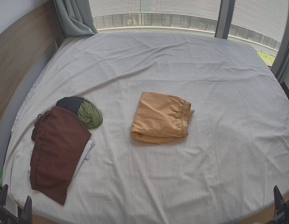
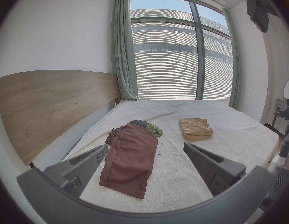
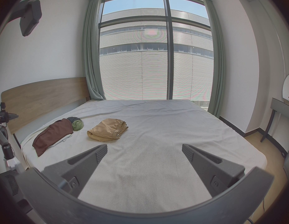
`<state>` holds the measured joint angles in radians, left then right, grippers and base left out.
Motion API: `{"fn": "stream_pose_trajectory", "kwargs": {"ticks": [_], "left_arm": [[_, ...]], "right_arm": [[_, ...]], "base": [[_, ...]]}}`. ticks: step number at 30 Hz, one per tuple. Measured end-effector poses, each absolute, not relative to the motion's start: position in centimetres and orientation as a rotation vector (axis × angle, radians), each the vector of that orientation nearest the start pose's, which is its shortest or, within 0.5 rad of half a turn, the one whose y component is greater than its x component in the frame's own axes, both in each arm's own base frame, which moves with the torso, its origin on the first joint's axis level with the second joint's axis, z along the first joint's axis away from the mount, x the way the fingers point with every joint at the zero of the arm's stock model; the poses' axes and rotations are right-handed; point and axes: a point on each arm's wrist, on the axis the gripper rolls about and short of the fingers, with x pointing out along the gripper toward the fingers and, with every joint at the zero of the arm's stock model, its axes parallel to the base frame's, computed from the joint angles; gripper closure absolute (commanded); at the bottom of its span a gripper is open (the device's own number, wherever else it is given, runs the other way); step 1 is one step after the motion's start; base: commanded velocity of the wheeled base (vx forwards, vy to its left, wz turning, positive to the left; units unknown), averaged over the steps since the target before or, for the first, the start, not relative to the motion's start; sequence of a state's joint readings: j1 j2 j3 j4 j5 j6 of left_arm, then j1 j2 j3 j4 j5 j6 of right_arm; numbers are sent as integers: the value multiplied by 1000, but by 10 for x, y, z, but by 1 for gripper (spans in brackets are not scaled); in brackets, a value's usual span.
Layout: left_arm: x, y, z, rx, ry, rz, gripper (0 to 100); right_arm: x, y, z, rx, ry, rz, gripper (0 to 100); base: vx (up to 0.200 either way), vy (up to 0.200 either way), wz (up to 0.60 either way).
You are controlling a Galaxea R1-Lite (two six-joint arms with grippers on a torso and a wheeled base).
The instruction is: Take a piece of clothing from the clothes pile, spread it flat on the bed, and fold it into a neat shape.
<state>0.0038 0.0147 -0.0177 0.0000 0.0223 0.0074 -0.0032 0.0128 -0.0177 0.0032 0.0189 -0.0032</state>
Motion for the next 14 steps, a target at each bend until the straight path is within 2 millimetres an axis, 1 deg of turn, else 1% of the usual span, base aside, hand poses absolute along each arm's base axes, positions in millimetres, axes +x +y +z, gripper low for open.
{"fn": "stream_pose_trajectory", "kwargs": {"ticks": [14], "left_arm": [[-23, 1, 81, 6, -3, 22, 0]], "right_arm": [[-23, 1, 80, -4, -2, 18, 0]], "base": [[0, 0, 0]]}}
